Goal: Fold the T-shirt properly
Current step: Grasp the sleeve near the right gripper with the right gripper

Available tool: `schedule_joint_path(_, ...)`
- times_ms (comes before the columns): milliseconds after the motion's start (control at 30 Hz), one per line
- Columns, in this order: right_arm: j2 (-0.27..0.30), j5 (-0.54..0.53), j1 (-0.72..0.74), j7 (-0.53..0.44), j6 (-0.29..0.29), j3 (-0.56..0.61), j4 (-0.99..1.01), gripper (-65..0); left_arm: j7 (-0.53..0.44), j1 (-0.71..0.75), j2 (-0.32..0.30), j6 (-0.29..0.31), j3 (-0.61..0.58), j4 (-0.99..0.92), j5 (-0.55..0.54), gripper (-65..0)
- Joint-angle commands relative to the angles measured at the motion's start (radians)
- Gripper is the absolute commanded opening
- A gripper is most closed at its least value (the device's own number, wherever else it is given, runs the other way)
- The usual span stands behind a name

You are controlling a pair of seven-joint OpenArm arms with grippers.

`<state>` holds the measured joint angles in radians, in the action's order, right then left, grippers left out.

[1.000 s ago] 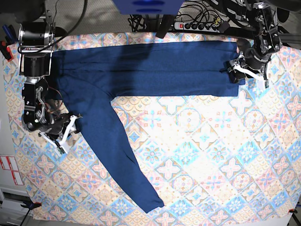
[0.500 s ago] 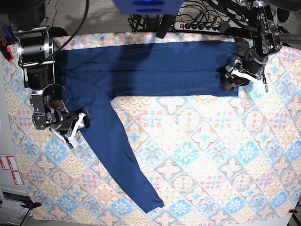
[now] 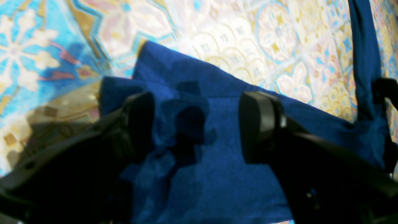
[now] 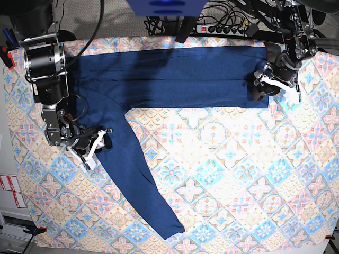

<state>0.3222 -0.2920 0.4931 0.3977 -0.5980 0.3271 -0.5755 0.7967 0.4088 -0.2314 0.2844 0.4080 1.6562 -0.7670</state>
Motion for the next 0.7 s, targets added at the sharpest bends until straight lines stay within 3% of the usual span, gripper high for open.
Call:
schedule_joint_path(0,0.018,-0.006,0.028,-0.027,-0.004,-0.006,-0.008,-39.7,-0.016,0.006,-0.012,0.006,0.006,0.037,-0.016,-23.4)
schedule_joint_path(267,0.042,-0.006,0.068,-0.092,-0.004,-0.007,0.098,-39.7,-0.018,0.02,-0.012,0.006,0.006,0.066,-0.016,-23.5)
schedule_joint_path(567,0.062,-0.005,0.065,-0.095,-0.004,0.004,0.104,-39.6,-0.018,0.022,-0.009,0.006,0.006,0.066,-0.016,-23.5)
schedule_joint_path(667,0.059,-0.003,0.059,-0.084,-0.004,0.059,0.104,-39.8,-0.018,0.019,-0.007,0.006,0.006,0.066,-0.016,-23.5)
